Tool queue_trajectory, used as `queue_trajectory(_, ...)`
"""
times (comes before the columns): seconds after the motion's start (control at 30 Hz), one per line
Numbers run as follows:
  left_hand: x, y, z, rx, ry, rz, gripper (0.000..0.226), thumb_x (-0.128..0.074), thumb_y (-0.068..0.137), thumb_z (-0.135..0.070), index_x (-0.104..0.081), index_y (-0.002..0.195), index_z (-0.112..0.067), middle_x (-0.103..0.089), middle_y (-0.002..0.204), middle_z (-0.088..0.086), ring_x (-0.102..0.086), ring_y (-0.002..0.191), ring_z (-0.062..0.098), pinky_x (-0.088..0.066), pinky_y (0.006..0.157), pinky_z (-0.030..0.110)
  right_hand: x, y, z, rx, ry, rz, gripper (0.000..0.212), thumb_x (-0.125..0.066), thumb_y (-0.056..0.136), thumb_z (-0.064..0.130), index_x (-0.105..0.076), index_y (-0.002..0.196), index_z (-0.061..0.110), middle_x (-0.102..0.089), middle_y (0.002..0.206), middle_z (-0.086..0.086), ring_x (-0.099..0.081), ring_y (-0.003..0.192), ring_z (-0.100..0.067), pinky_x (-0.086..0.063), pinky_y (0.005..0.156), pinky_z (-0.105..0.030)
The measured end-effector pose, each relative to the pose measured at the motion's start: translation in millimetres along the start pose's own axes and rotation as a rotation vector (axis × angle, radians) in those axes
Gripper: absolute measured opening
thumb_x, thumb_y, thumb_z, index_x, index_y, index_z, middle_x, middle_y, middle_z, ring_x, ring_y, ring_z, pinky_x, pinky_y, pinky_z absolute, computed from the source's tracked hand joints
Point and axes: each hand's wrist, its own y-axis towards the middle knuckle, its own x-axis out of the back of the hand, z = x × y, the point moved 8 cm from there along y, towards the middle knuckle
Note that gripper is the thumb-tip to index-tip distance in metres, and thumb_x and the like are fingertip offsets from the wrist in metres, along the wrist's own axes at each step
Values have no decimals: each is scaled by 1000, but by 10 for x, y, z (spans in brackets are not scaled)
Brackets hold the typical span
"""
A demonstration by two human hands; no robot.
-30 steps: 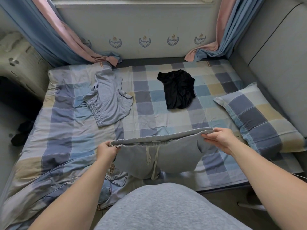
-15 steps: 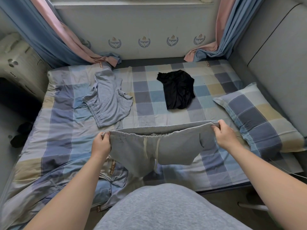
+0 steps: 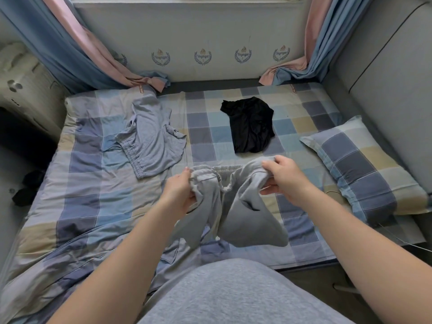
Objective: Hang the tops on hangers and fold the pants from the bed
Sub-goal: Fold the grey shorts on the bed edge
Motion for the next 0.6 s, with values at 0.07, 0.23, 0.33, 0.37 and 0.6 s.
queue_trajectory(0.07,-285,-164,-61,-125,141,80,37,-41,108,-30,-64,117,-2,-74,105,18,-71,83,27,-59,69,37,-214,-123,198,89,-31,104,12,-57,100,16,-57,95,6,-67,80,-16,-70,65,-25,-59,53,-38)
queue_trajectory(0.23,-731,-598,-232,-312,244,345,15,-51,105,-23,-55,101,-9,-71,98,11,-72,84,21,-59,70,34,-432,-386,534,295,-169,173,13,-66,95,9,-63,96,-4,-68,88,-24,-62,80,-24,-54,84,-53)
queue_trajectory(0.33,-790,-727,-289,-401,282,481,33,-67,81,-9,-53,111,-9,-69,103,7,-69,92,17,-56,75,28,-455,-499,693,409,-257,209,10,-68,93,9,-69,97,-1,-71,94,-24,-64,80,-19,-54,85,-49)
queue_trajectory(0.37,-807,-749,-300,-442,317,510,44,-68,75,-3,-52,116,-7,-69,104,7,-68,94,15,-55,77,27,-476,-529,719,437,-297,235,8,-69,92,8,-72,97,2,-73,93,-18,-65,80,-15,-55,83,-44)
queue_trajectory(0.6,-848,-751,-401,-662,520,394,37,-68,72,-5,-51,104,-1,-59,87,6,-54,78,14,-44,66,30,-436,-599,763,491,-172,299,23,-55,92,-5,-73,100,7,-74,96,-10,-68,92,-16,-56,87,-30)
